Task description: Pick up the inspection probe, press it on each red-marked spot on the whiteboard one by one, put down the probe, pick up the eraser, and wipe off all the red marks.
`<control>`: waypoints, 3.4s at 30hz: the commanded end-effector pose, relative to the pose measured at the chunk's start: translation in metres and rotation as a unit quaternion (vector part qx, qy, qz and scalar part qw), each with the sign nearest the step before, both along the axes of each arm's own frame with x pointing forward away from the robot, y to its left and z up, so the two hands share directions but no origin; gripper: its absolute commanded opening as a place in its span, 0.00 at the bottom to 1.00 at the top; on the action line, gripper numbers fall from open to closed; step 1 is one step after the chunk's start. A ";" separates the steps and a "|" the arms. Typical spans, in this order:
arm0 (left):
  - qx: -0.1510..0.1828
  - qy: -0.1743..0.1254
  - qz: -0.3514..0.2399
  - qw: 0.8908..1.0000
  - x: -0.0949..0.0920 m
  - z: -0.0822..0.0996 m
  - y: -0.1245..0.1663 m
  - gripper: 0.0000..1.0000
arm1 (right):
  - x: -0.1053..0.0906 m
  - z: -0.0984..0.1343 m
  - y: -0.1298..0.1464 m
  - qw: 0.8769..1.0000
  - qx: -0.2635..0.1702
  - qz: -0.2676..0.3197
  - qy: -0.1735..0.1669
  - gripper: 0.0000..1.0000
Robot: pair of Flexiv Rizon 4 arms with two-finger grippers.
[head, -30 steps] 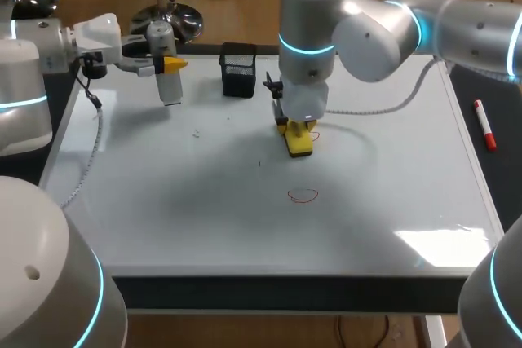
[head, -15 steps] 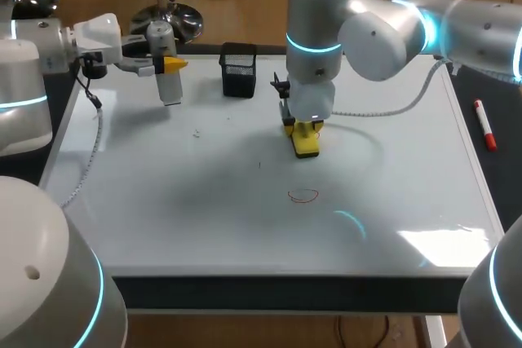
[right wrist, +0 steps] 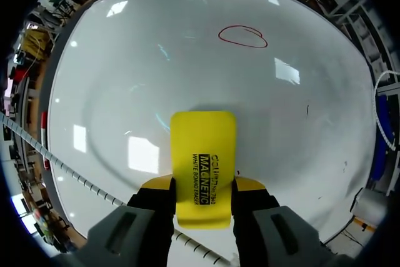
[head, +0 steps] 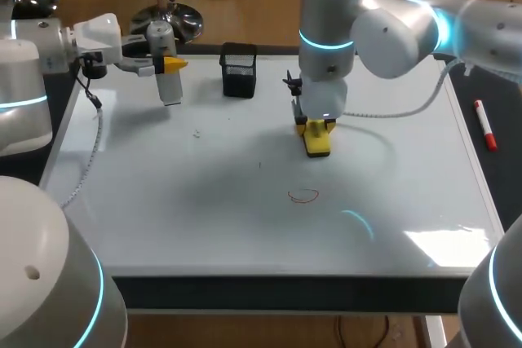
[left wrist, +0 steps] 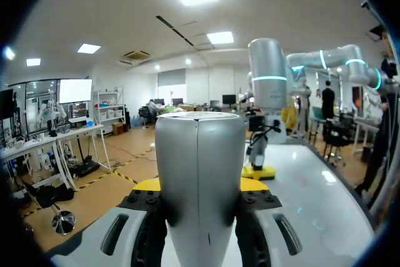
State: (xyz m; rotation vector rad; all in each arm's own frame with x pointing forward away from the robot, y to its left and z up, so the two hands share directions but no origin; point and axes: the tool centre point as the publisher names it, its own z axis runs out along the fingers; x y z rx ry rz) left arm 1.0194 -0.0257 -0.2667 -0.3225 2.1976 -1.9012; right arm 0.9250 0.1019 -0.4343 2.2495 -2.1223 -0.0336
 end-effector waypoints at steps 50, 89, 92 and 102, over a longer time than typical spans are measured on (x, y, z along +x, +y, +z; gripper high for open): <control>0.000 0.000 0.000 1.000 0.000 0.001 0.000 0.00 | 0.047 0.044 -0.077 1.000 -0.010 -0.028 -0.005 0.00; 0.000 0.000 0.000 1.000 0.000 0.001 0.000 0.00 | 0.117 0.058 -0.178 0.995 -0.015 -0.093 -0.021 0.00; 0.000 0.000 0.000 1.000 0.000 0.001 0.000 0.00 | 0.117 0.058 -0.180 0.995 -0.013 -0.097 -0.021 0.00; 0.000 0.000 0.000 1.000 0.000 0.001 0.000 0.00 | 0.118 0.062 -0.183 0.995 -0.003 -0.102 -0.021 0.00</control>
